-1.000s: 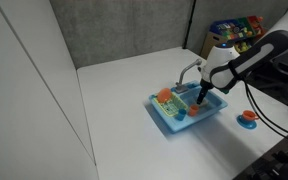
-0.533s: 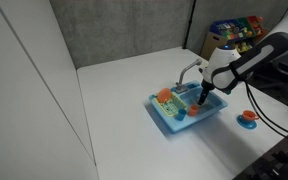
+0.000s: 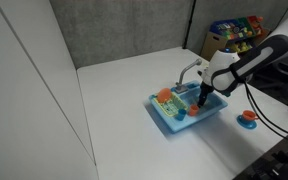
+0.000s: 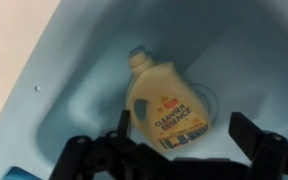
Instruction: Take the small bottle out of the sink
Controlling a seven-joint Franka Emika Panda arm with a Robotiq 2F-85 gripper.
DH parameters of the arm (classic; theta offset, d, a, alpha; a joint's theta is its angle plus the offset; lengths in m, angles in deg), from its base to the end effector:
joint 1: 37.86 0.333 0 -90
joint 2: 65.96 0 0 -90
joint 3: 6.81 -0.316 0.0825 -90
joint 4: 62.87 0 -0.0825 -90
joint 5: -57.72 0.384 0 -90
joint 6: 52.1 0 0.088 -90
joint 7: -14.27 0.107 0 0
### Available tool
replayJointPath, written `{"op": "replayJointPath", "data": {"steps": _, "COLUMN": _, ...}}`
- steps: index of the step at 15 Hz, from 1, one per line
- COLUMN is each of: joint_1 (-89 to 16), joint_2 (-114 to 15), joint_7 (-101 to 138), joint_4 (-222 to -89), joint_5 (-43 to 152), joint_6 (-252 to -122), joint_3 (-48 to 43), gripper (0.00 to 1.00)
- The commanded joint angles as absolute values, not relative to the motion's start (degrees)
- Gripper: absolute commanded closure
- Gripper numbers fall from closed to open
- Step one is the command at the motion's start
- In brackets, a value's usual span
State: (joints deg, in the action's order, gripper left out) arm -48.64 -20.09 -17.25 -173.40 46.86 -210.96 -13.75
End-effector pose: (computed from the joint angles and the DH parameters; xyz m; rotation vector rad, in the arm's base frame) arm 0.6063 -0.0322 0.0754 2.9872 0.9561 0.0873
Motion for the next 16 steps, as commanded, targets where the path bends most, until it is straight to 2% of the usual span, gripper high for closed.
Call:
{"op": "replayJointPath", "data": {"steps": 1, "joint_1": -50.04, "joint_2": -19.55, "joint_7": -19.19, "joint_4": -173.28, "joint_5": 46.50, "joint_6": -211.44, "joint_3": -14.97, "gripper": 0.00}}
{"op": "replayJointPath", "data": {"steps": 4, "joint_1": -49.48, "joint_2": -19.09, "joint_7": -18.77, "joint_4": -173.00, "joint_5": 46.26, "joint_6": -211.35, "joint_3": -14.50, "gripper": 0.00}}
{"op": "replayJointPath", "data": {"steps": 5, "joint_1": -49.41, "joint_2": -19.01, "joint_7": -18.66, "joint_4": -172.94, "joint_5": 46.26, "joint_6": -211.30, "joint_3": -14.44, "gripper": 0.21}}
{"op": "replayJointPath", "data": {"steps": 6, "joint_1": -49.29, "joint_2": -19.05, "joint_7": -18.49, "joint_4": -172.99, "joint_5": 46.23, "joint_6": -211.35, "joint_3": -14.32, "gripper": 0.26}}
{"op": "replayJointPath", "data": {"steps": 10, "joint_1": -49.26, "joint_2": -19.99, "joint_7": -17.94, "joint_4": -173.70, "joint_5": 46.42, "joint_6": -211.85, "joint_3": -14.27, "gripper": 0.60}}
{"op": "replayJointPath", "data": {"steps": 11, "joint_1": -49.25, "joint_2": -20.53, "joint_7": -17.66, "joint_4": -174.10, "joint_5": 46.55, "joint_6": -211.96, "joint_3": -14.26, "gripper": 0.63}}
{"op": "replayJointPath", "data": {"steps": 16, "joint_1": -48.74, "joint_2": -24.13, "joint_7": -15.29, "joint_4": -175.65, "joint_5": 47.32, "joint_6": -211.40, "joint_3": -14.06, "gripper": 0.64}}
